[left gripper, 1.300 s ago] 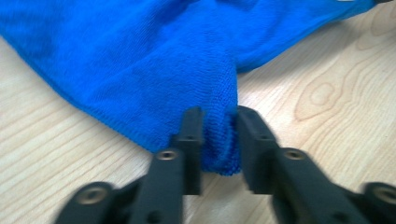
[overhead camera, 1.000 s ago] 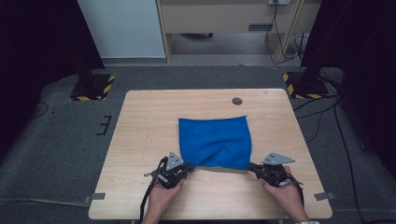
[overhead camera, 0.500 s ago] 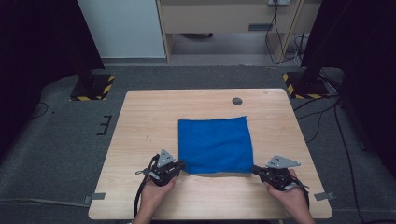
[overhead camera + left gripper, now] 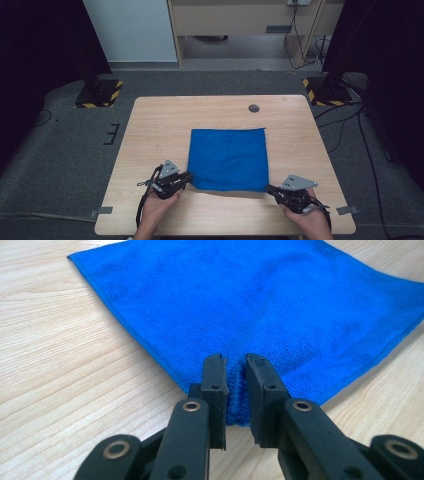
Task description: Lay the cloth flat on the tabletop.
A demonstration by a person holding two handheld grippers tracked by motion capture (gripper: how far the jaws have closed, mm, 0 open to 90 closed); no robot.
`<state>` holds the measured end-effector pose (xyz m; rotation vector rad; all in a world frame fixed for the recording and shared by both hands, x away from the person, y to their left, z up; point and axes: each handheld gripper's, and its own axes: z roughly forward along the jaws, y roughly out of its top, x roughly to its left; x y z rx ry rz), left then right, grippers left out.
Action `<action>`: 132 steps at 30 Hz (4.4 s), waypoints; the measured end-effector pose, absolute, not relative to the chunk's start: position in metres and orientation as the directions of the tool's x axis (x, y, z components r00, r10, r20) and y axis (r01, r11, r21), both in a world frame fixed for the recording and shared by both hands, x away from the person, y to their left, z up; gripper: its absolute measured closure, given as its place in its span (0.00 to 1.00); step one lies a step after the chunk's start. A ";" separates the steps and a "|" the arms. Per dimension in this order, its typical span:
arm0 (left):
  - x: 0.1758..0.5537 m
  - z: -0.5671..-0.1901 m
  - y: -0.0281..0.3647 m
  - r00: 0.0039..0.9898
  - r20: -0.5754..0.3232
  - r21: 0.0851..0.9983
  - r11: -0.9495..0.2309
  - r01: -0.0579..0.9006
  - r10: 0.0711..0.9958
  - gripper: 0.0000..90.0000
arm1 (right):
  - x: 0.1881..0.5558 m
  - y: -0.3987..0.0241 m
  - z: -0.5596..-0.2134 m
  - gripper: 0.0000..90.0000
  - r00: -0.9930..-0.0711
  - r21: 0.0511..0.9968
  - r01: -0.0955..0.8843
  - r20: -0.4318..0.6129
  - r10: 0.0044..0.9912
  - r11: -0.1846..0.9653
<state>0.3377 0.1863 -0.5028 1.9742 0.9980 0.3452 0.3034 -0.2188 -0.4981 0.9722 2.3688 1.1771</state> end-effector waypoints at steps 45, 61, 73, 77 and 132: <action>0.307 -0.489 0.217 0.629 -0.115 0.818 -0.286 0.498 0.769 0.34 | 0.293 -0.220 -0.501 0.23 -0.664 0.764 0.480 -0.003 0.747 0.430; 0.354 -0.486 0.221 0.624 -0.129 0.832 -0.258 0.491 0.771 0.11 | 0.346 -0.187 -0.496 0.08 -0.656 0.778 0.493 0.038 0.753 0.390; 0.387 -0.491 0.226 0.637 -0.169 0.846 -0.221 0.485 0.752 0.07 | 0.359 -0.141 -0.487 0.12 -0.712 0.776 0.458 0.029 0.701 0.433; 0.391 -0.490 0.225 0.638 -0.166 0.844 -0.226 0.487 0.752 0.07 | 0.357 -0.127 -0.488 0.15 -0.735 0.775 0.450 0.040 0.677 0.443; 0.425 -0.459 0.225 0.633 -0.089 0.819 -0.305 0.486 0.769 0.11 | 0.316 0.019 -0.510 0.65 -0.894 0.750 0.331 0.056 0.444 0.573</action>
